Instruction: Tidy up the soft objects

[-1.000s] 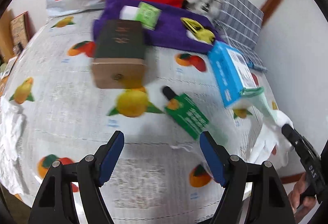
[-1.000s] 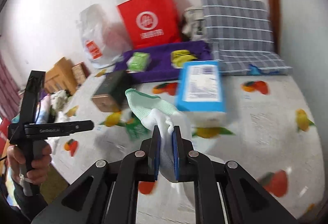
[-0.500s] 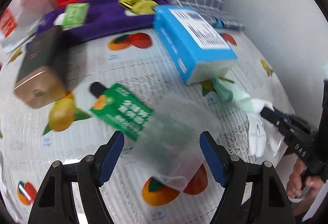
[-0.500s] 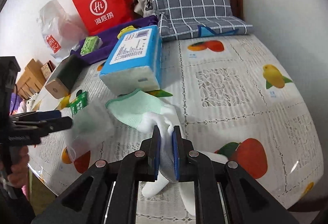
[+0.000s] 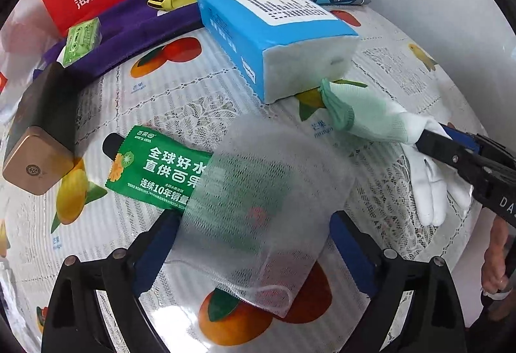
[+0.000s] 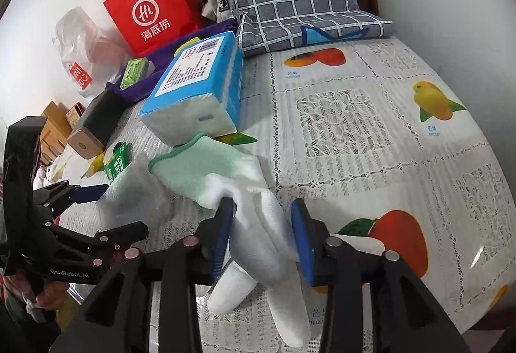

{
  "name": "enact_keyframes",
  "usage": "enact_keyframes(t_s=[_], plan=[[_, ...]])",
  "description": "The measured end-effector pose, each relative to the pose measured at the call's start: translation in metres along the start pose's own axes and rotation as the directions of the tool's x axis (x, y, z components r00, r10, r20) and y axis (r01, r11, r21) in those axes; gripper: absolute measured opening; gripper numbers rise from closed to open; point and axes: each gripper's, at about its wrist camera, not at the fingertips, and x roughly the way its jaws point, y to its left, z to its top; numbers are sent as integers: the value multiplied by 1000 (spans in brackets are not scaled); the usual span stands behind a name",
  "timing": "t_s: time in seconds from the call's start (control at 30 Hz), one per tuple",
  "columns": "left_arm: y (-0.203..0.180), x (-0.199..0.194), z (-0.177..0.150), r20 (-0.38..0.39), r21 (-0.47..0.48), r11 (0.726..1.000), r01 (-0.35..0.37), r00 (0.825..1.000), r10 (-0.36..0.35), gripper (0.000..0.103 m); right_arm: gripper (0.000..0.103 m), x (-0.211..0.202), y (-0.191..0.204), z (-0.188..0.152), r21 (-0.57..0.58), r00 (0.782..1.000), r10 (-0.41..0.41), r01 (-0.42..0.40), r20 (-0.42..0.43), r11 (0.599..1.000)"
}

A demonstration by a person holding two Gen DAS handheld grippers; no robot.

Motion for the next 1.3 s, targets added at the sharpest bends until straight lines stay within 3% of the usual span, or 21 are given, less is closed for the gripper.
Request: enact_keyframes(t_s=[0.3,0.43,0.53,0.63,0.7,0.77,0.93,1.3], plan=[[-1,-2,-2,11,1,1000,-3,1000,3,81,43,5,0,1,19,1000,1,-1,-4,1000],[0,-5,-4,14,-4,1000,-1,1000,1,74,53,7,5,1,11,1000,-4,4,-1,1000],[2,-9,-6,16,-6,1000,4,1000,-4,62,60,9,11,1,-7,1000,-15,15,3,1000],[8,-13,-9,18,-22,1000,19,1000,-19,43,60,12,18,-1,-43,999,-54,54,9,998],[16,-17,-11,18,-54,997,60,998,-59,30,57,13,23,-2,-72,997,-74,74,9,995],[27,-19,-14,20,-89,991,103,995,-101,24,37,12,27,-3,-94,996,-87,88,9,992],[45,-29,-21,44,-135,986,94,995,-89,13,19,9,33,-5,-121,996,-94,94,8,988],[73,-63,-22,121,-189,976,112,989,-90,10,15,-14,47,2,-108,1000,-14,16,26,994]])
